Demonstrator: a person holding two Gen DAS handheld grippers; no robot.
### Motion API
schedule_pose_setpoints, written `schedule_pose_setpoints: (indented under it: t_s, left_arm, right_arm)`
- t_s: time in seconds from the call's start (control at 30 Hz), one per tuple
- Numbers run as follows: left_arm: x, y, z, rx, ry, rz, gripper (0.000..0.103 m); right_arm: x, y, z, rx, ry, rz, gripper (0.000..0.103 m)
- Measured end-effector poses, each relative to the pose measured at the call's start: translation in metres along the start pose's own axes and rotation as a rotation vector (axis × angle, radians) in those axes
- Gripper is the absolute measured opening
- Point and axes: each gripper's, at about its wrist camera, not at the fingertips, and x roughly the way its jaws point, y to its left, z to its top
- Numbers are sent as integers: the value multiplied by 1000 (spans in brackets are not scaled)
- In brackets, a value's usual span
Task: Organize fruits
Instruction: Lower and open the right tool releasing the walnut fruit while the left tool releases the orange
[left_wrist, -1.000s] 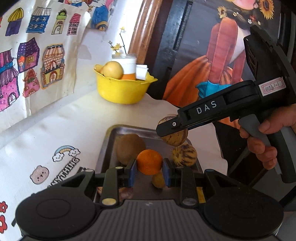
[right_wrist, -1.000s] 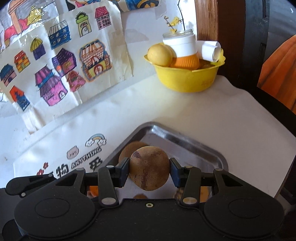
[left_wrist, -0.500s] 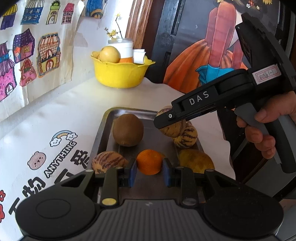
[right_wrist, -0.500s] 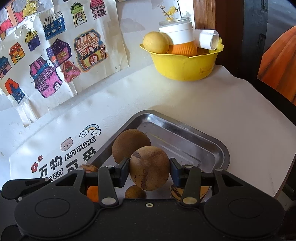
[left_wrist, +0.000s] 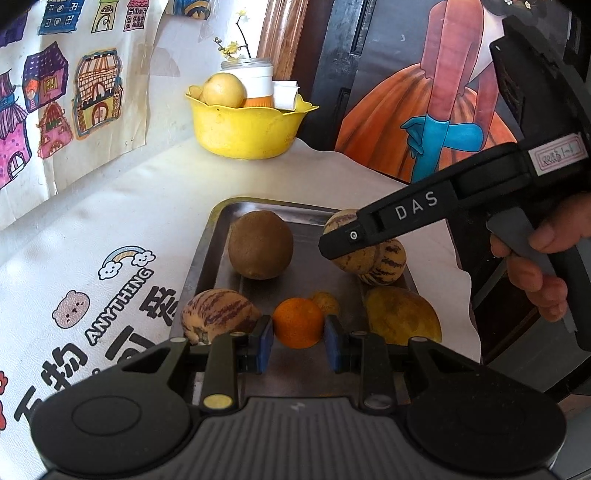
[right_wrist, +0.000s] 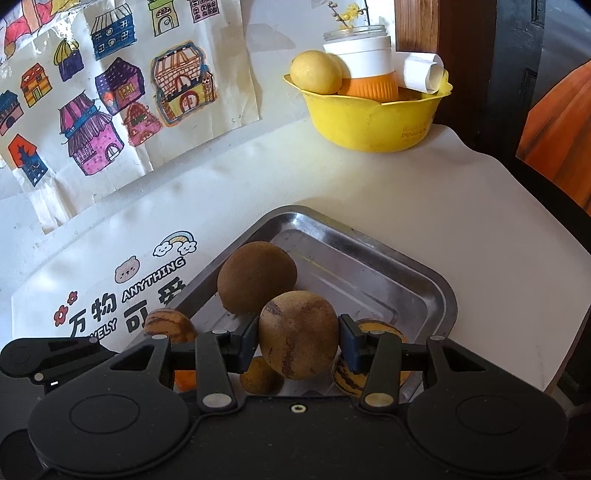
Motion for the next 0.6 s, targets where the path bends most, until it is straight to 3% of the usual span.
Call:
schedule_pose_setpoints:
  t_s: [0.6]
  left_arm:
    - [6,-1,0,12,9,3,33]
  right_arm:
    - [24,-6,14,11,20,-20,48]
